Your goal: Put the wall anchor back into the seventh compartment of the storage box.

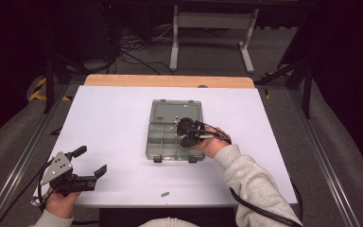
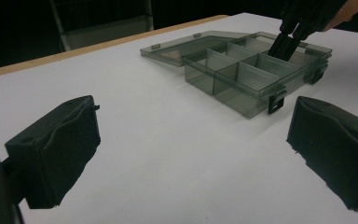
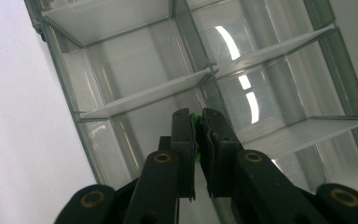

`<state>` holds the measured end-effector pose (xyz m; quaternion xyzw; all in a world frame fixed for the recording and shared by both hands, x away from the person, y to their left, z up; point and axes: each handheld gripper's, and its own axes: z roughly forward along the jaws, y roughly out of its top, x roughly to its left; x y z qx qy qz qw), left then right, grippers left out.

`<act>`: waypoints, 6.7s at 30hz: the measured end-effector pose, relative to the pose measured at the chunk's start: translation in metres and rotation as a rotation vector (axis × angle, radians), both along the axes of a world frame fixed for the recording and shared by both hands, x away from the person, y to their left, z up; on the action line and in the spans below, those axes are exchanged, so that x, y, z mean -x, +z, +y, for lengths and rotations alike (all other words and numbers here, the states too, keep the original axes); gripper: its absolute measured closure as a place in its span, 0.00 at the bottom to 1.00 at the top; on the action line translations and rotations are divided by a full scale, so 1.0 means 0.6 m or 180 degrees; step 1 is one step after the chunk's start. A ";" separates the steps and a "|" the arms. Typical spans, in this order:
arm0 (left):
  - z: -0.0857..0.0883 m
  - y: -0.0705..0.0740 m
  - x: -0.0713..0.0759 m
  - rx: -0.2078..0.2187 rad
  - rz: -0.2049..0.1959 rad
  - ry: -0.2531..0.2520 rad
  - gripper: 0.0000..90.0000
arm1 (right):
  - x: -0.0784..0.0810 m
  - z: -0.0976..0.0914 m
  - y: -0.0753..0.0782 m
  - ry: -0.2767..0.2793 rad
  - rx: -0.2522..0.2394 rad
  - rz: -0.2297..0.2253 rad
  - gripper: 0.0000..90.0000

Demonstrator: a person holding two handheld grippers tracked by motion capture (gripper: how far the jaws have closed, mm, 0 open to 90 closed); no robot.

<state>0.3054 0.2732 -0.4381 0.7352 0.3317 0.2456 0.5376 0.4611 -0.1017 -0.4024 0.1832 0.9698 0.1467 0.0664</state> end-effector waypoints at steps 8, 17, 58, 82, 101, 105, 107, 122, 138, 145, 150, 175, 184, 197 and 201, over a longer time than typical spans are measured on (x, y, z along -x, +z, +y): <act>-0.001 0.000 0.000 0.0003 -0.0027 0.0001 0.03 | 0.001 0.002 -0.007 0.0008 0.0045 0.0008 0.93; -0.002 0.000 0.000 0.0000 -0.0028 -0.0008 0.03 | 0.003 0.002 -0.006 0.0019 0.0081 -0.0037 0.90; -0.002 0.000 0.000 0.0009 -0.0021 0.0000 0.03 | 0.148 0.030 0.082 0.0608 -0.0662 -0.0043 0.34; -0.003 -0.001 0.000 0.0015 -0.0004 0.0009 0.03 | 0.185 0.061 0.013 0.0773 -0.0514 0.0251 0.36; -0.003 0.000 0.000 -0.0006 0.0000 -0.0008 0.03 | 0.204 0.076 -0.023 0.0832 -0.0382 0.0409 0.37; -0.003 0.000 0.000 -0.0019 0.0001 -0.0011 0.03 | 0.207 0.078 -0.031 0.0862 -0.0345 0.0448 0.38; -0.003 0.000 0.000 -0.0024 -0.0001 -0.0014 0.03 | 0.208 0.079 -0.034 0.0886 -0.0315 0.0461 0.40; -0.004 0.000 0.000 -0.0016 0.0008 -0.0025 0.03 | 0.217 0.084 -0.040 0.1035 -0.0191 0.0335 0.66; -0.004 -0.001 0.000 -0.0022 0.0033 -0.0031 0.03 | 0.217 0.087 -0.043 0.1138 -0.0071 0.0276 0.93; -0.004 -0.002 -0.001 -0.0019 0.0020 -0.0024 0.03 | 0.219 0.088 -0.030 0.1166 -0.0086 0.0245 0.93; -0.003 -0.003 -0.002 0.0004 0.0038 -0.0019 0.03 | 0.217 0.085 -0.003 0.1175 -0.0108 0.0172 0.93; -0.003 -0.002 -0.002 0.0008 0.0032 -0.0013 0.03 | 0.160 0.050 0.066 0.0873 -0.0175 -0.0006 0.93; -0.003 -0.003 -0.002 -0.0003 0.0035 -0.0026 0.03 | 0.132 0.034 0.080 0.0709 -0.0183 -0.0067 0.93; -0.003 -0.003 -0.002 -0.0007 0.0035 -0.0026 0.03 | 0.088 0.010 0.076 0.0474 -0.0221 -0.0090 0.93; -0.003 -0.003 -0.002 -0.0008 0.0039 -0.0027 0.03 | 0.071 0.002 0.071 0.0369 -0.0238 -0.0091 0.93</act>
